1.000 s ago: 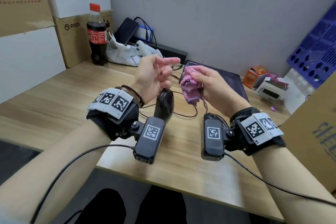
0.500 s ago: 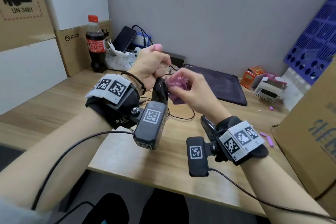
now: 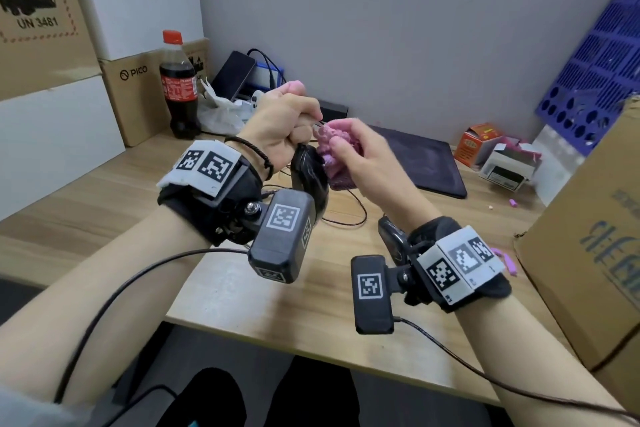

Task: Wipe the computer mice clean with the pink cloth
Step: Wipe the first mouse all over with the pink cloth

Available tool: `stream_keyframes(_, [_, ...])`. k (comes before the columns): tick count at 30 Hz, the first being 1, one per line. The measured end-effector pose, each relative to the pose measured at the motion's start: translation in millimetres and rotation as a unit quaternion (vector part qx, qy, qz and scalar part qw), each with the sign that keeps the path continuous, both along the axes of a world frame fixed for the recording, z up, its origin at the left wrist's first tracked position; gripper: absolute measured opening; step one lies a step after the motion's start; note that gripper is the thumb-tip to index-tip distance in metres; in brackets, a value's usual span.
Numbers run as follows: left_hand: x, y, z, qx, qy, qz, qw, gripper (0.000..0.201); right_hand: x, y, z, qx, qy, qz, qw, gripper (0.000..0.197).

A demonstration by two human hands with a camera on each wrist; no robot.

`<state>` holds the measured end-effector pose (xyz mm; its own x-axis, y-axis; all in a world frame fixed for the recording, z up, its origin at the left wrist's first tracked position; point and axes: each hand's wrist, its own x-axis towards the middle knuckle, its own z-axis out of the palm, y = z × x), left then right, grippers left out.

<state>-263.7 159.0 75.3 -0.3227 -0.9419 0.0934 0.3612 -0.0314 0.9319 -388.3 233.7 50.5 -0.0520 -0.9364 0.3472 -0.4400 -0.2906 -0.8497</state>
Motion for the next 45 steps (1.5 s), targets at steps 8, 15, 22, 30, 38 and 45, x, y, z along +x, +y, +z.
stream_keyframes(8, [-1, -2, -3, 0.022, 0.035, 0.033, 0.999, 0.054, -3, 2, -17, 0.089, 0.023, 0.094, 0.991, 0.080])
stream_keyframes(15, [-4, -2, -5, 0.048, 0.059, 0.057, 0.995, 0.052, -3, 0, -18, 0.080, 0.007, 0.082, 0.993, 0.064])
stream_keyframes(22, [-7, 2, -8, 0.038, 0.058, 0.050, 0.996, 0.049, -1, -2, -18, 0.065, 0.005, 0.049, 0.997, 0.047])
stream_keyframes(30, [5, 10, -10, -0.043, -0.025, -0.096, 0.994, 0.007, -12, -12, -22, 0.037, -0.064, -0.015, 0.997, 0.031])
stream_keyframes(38, [16, 4, -39, -0.045, -0.147, -0.184, 0.971, 0.045, -28, -14, -24, 0.050, -0.163, 0.001, 0.985, 0.068])
stream_keyframes(45, [15, 11, -43, -0.040, -0.171, -0.252, 0.952, 0.045, -33, -10, -25, 0.101, -0.175, 0.058, 0.978, 0.059])
